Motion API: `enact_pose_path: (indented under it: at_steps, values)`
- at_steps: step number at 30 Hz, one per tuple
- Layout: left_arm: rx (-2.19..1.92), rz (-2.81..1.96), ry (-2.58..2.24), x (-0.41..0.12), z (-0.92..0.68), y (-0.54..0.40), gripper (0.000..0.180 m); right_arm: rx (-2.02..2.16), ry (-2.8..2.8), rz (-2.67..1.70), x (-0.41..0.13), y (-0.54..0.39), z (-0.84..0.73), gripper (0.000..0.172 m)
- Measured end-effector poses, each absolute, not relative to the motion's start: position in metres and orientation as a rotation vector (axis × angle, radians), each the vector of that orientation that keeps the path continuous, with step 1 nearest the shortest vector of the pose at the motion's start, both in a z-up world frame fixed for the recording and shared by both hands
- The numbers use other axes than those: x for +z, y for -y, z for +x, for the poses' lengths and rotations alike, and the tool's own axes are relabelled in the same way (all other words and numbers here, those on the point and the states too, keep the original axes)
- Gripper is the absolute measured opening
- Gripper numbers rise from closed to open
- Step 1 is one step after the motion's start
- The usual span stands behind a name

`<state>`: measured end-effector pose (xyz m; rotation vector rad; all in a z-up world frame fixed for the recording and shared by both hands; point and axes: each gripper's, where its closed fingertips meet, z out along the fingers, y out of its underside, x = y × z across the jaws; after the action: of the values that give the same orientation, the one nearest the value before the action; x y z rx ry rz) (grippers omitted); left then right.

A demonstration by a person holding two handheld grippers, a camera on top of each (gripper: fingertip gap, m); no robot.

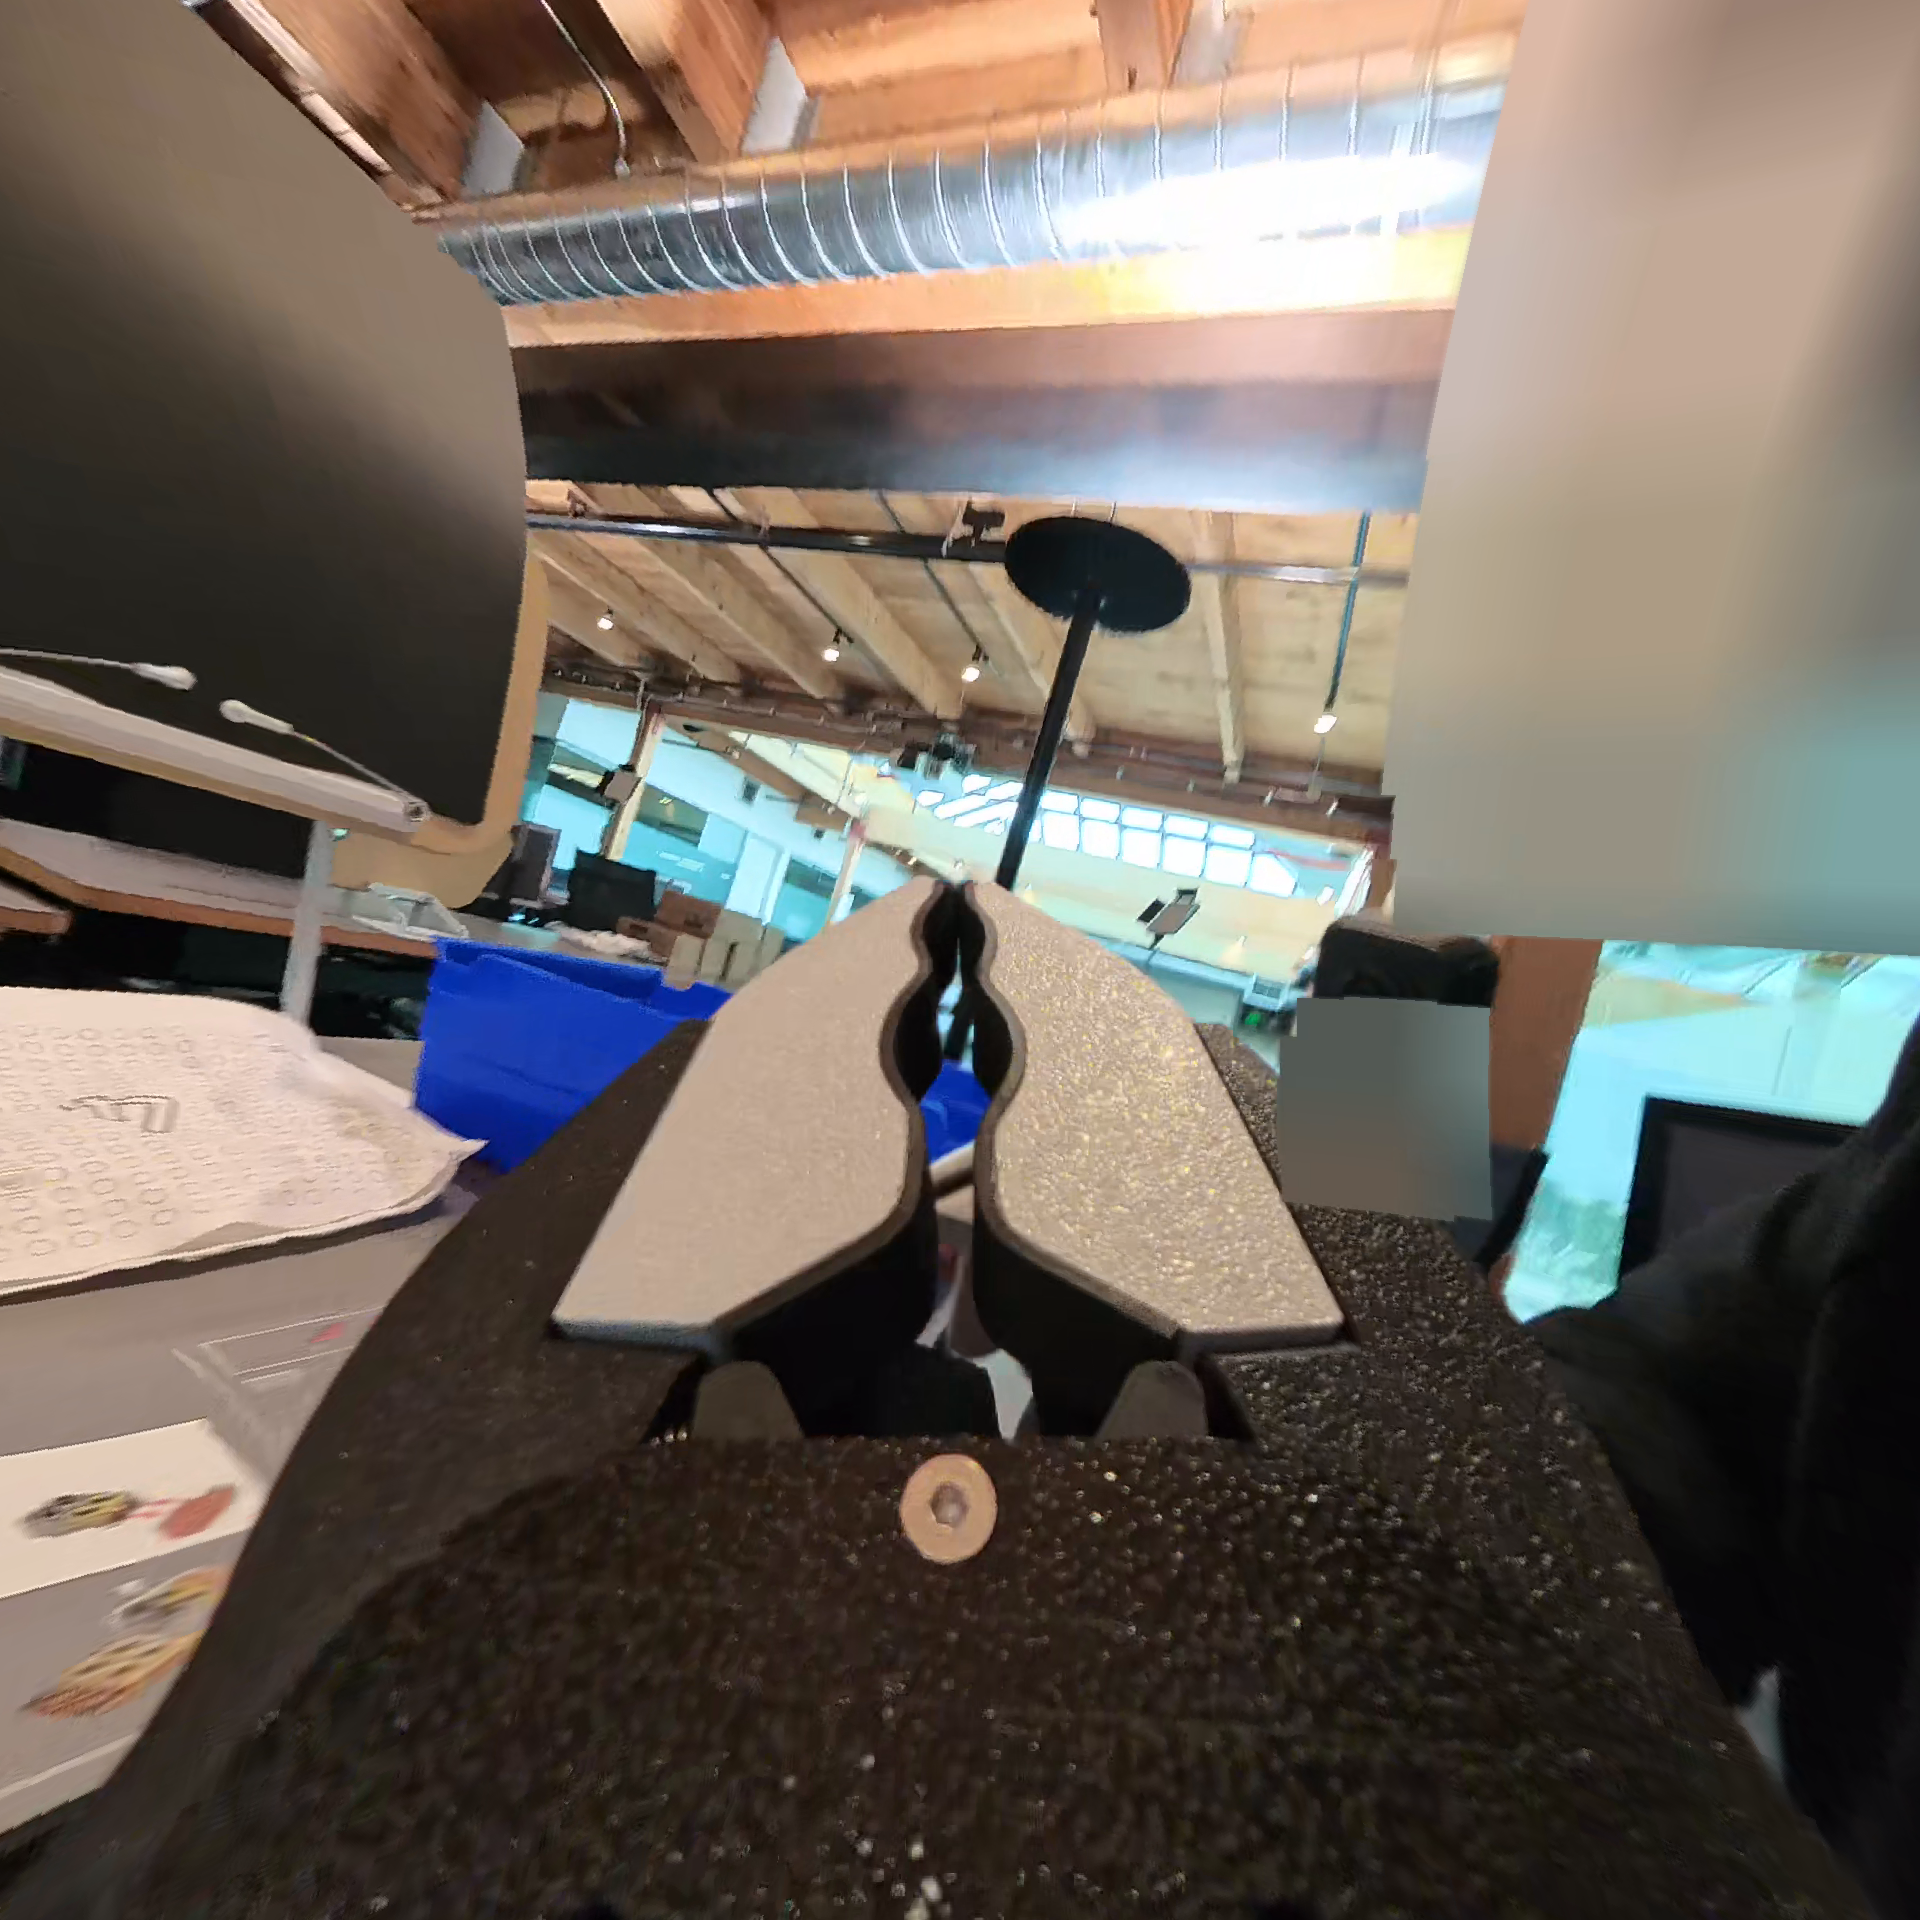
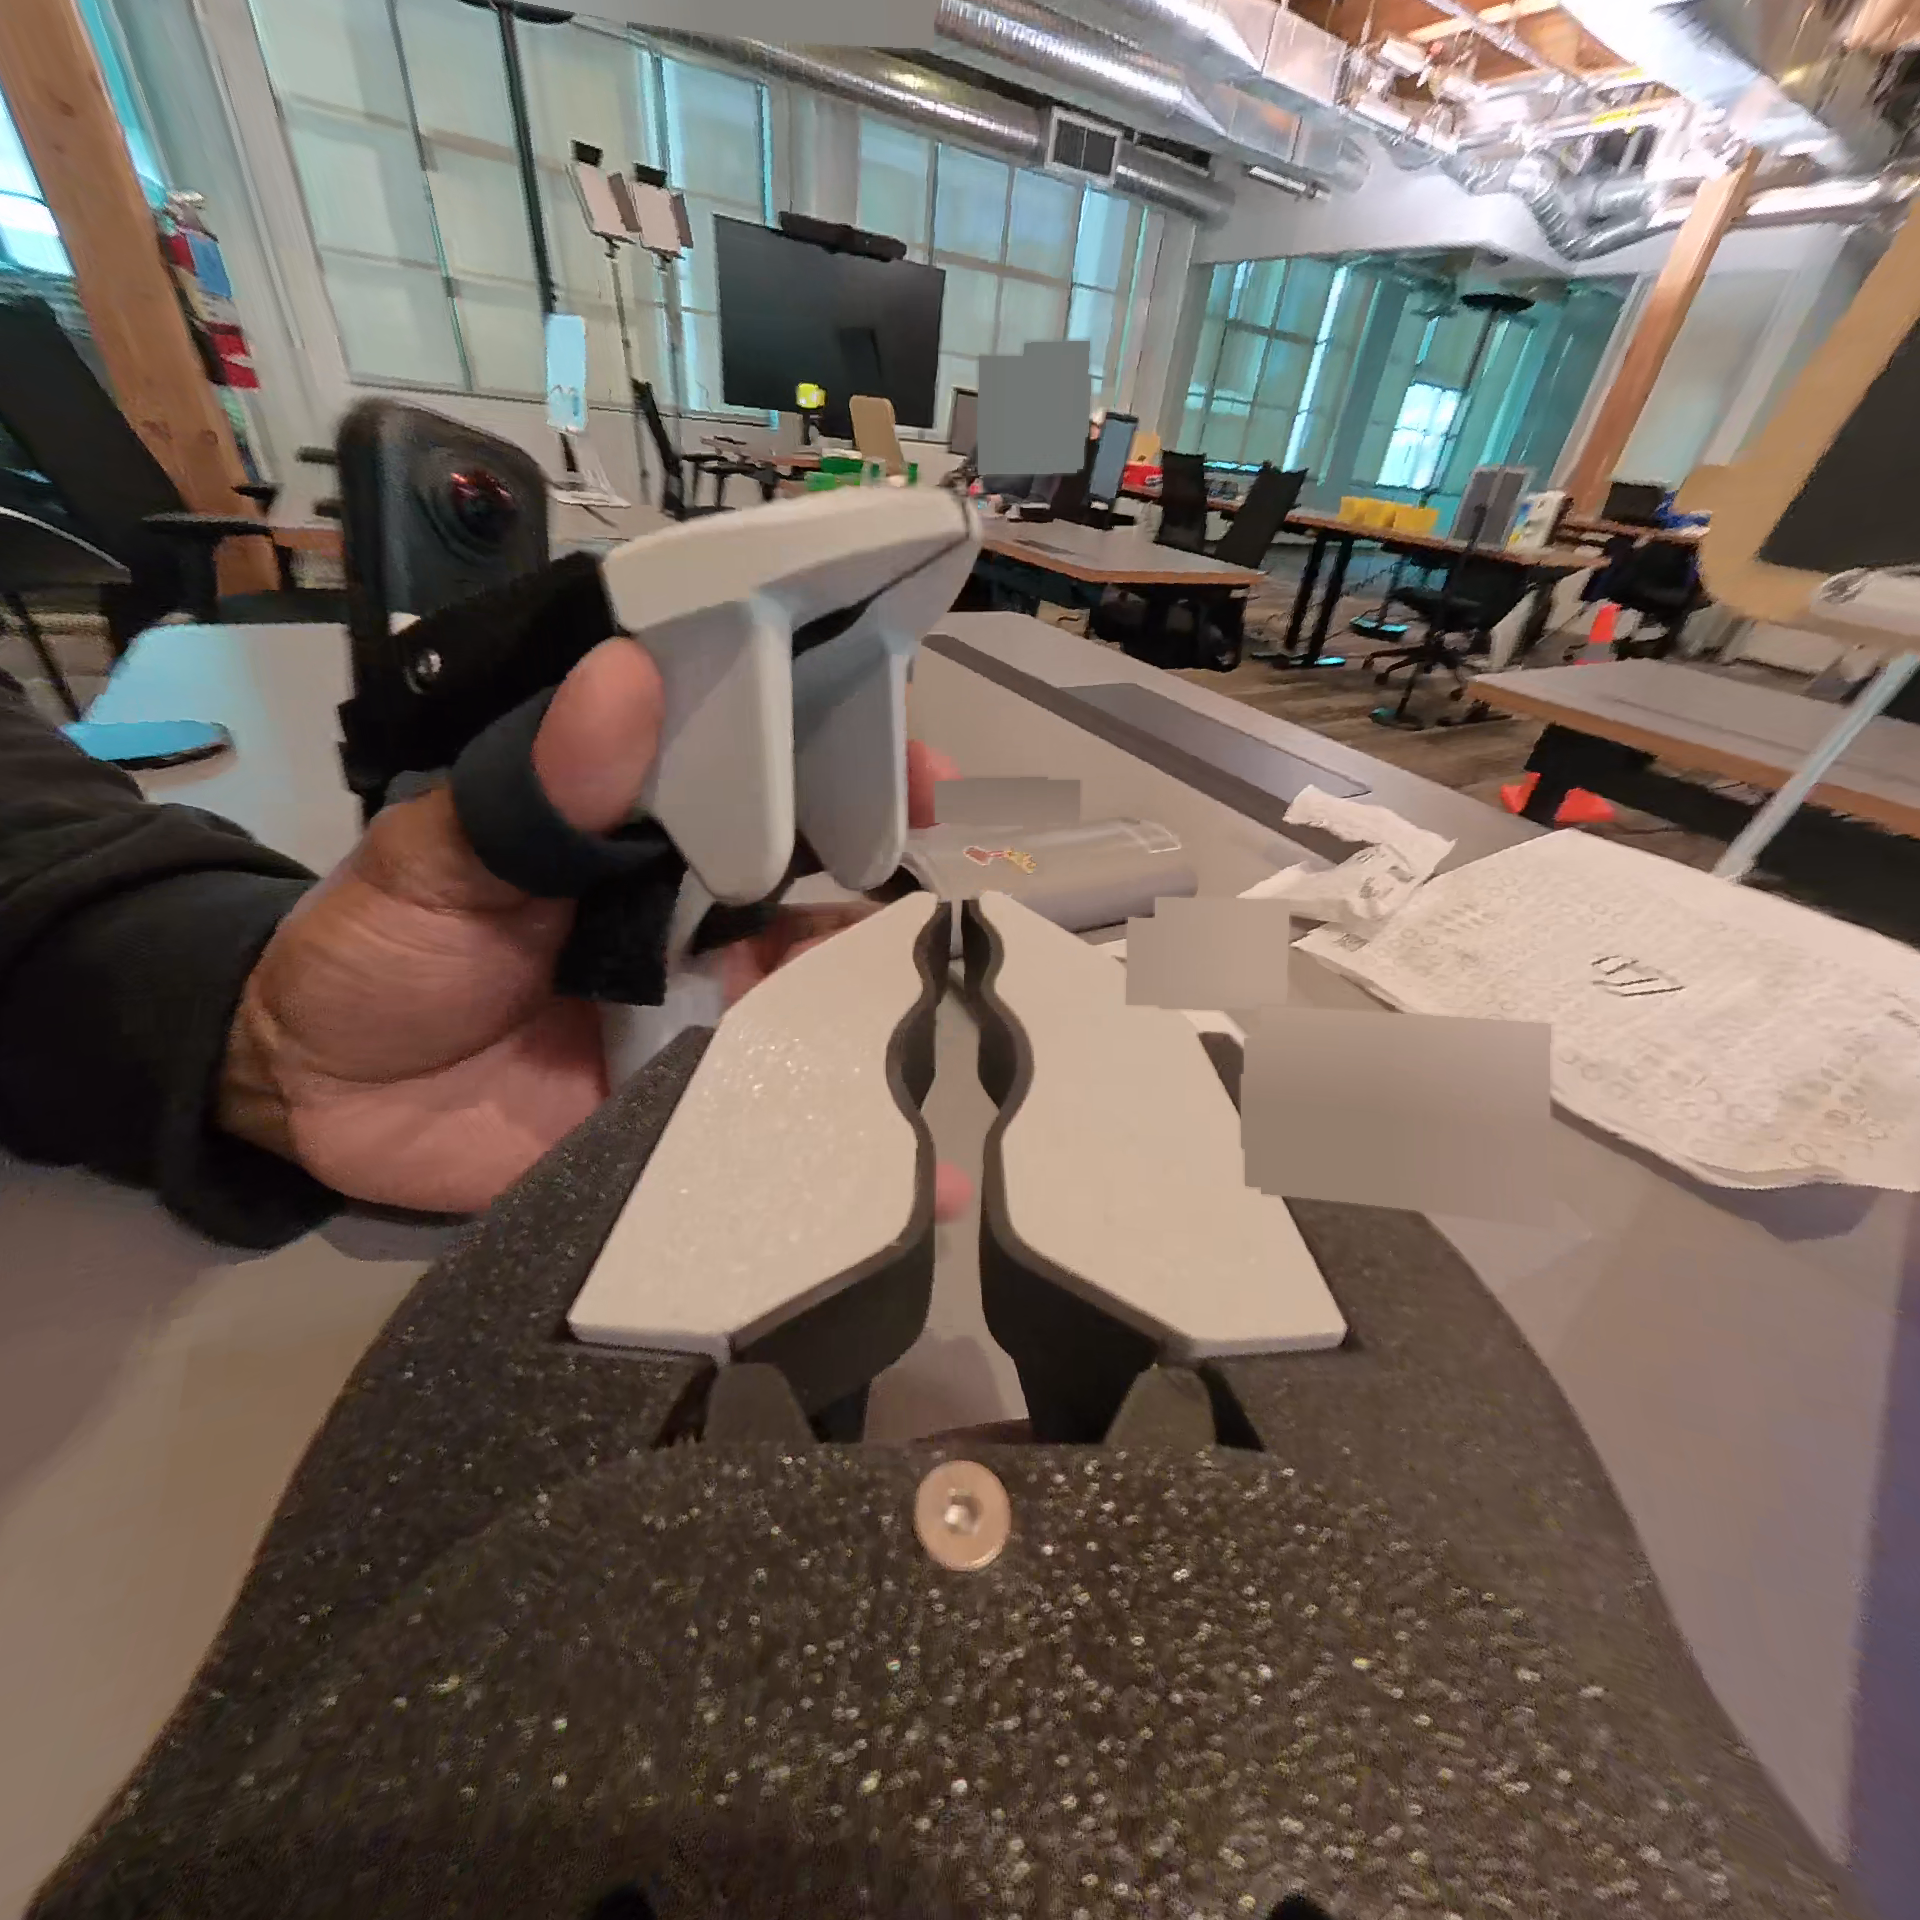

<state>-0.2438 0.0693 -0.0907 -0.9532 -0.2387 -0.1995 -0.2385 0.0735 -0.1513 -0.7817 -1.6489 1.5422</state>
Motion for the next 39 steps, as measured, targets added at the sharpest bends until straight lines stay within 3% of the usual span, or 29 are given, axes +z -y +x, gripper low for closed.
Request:
enact_pose_path:
  at_steps: [11, 17, 25, 28, 34, 39]
  values:
    - [-0.616, -0.638, 0.205, -0.041, -0.222, -0.071, 0.000, 1.394, 1.883, -1.000, -0.193, -0.068, -0.231, 0.000]
    - [-0.587, -0.729, 0.114, -0.028, -0.206, -0.087, 0.003, 1.572, 1.971, -1.037, -0.189, -0.067, -0.220, 0.000]
    - [-0.419, -0.810, 0.025, -0.029, -0.203, -0.088, 0.000, 1.208, 2.048, -0.954, -0.196, -0.080, -0.221, 0.000]
    - [-0.284, -0.797, -0.009, -0.031, -0.208, -0.080, 0.000, 0.970, 1.997, -0.906, -0.168, -0.113, -0.213, 0.011]
    - [-0.152, -1.048, -0.102, -0.078, -0.201, -0.102, 0.017, 0.618, 1.991, -0.875, -0.080, -0.253, -0.195, 0.009]
    - [-0.102, -1.230, -0.228, -0.109, -0.175, -0.126, 0.019, 0.306, 2.261, -1.034, -0.103, -0.376, -0.253, 0.006]
